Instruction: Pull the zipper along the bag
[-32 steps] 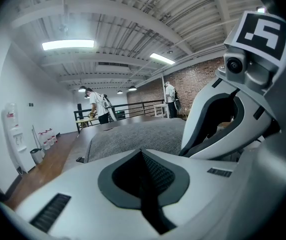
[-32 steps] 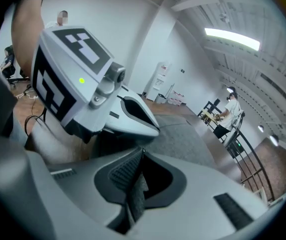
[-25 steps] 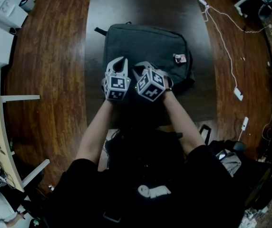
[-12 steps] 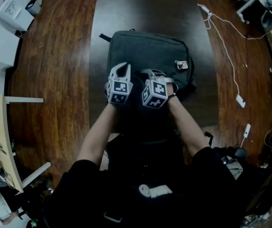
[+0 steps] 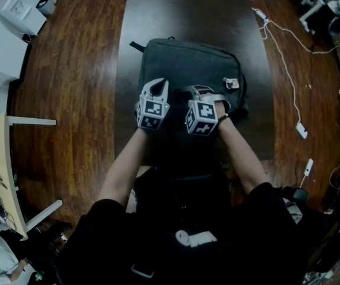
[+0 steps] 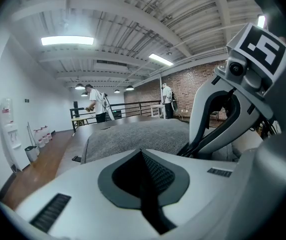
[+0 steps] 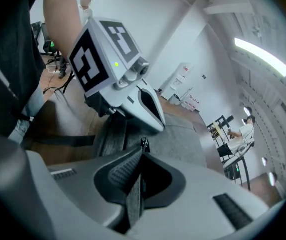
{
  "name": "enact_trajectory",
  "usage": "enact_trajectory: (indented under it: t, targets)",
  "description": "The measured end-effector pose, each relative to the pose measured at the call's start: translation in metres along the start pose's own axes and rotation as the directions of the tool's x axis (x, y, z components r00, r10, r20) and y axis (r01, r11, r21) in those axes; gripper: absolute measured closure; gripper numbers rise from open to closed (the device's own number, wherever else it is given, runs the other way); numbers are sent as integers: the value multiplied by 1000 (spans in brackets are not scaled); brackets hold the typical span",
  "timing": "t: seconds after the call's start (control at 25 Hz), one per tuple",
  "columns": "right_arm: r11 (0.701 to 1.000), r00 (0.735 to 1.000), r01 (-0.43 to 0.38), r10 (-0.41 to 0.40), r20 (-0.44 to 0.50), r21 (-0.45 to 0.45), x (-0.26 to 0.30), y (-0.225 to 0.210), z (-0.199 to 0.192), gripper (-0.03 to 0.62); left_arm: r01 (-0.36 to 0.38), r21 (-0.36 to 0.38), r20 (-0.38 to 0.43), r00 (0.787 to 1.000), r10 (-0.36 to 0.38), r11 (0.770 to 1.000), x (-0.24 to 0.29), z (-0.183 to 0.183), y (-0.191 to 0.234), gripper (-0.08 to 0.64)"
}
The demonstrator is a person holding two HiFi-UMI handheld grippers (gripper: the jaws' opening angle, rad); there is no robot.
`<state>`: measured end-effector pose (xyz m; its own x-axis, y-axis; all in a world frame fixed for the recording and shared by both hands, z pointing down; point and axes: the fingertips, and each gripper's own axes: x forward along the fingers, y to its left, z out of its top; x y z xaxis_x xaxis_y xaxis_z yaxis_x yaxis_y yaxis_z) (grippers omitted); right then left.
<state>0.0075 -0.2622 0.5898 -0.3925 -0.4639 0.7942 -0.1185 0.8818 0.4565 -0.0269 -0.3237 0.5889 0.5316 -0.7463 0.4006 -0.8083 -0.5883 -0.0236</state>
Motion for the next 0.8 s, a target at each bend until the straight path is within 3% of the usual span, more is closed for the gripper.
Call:
enact_trajectory:
  t: [0.48, 0.64, 0.8]
  targets:
    - [999, 1000, -11, 12, -20, 30, -4, 3, -10, 583, -14, -21, 7, 1000, 14, 1000, 0, -1, 2, 564]
    - [994, 996, 15, -6, -87, 108, -22, 1, -57, 589, -35, -23, -4, 999, 35, 999, -1, -4, 4, 565]
    - [982, 998, 55, -58, 11, 181, -37, -10, -43, 584, -69, 19, 11, 998, 69, 997, 1, 0, 7, 565]
